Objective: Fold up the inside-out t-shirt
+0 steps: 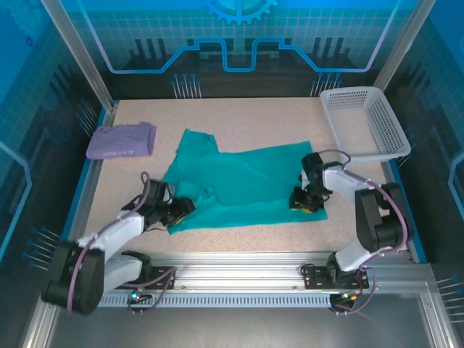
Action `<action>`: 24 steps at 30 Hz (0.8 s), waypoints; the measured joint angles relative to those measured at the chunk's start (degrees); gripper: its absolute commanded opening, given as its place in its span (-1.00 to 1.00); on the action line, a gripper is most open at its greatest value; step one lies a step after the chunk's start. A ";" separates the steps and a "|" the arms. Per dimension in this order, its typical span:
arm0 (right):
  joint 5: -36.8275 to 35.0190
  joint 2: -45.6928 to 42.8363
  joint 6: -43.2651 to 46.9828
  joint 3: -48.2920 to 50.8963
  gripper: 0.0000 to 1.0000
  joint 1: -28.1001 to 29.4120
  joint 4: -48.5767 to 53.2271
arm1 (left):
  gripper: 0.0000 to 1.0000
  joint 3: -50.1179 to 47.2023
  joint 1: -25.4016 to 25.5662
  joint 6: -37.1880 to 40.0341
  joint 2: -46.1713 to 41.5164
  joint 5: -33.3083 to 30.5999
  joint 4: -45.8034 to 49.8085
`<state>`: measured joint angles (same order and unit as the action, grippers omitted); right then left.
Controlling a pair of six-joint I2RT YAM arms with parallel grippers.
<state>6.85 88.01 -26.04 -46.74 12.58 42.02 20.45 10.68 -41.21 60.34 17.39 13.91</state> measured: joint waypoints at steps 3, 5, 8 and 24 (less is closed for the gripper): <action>-0.59 -5.73 -2.29 0.70 -0.04 1.57 0.98 | 0.23 -0.02 0.00 -0.70 -7.06 -2.78 3.89; -2.08 -7.76 -2.60 -1.97 0.03 1.66 0.57 | 0.26 2.32 -0.22 -0.33 -7.02 -4.44 4.15; -5.84 -6.60 -1.88 -8.90 0.13 1.07 -2.43 | 0.32 9.22 -1.36 0.79 -0.61 -5.92 3.02; -15.89 32.81 4.37 -46.60 0.05 -9.57 -3.41 | 0.37 28.30 -4.33 2.80 23.93 -6.36 -6.99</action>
<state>-9.04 120.81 -21.67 -93.34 3.01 38.61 48.75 6.35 -38.41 84.27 11.03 6.92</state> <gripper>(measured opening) 0.539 0.687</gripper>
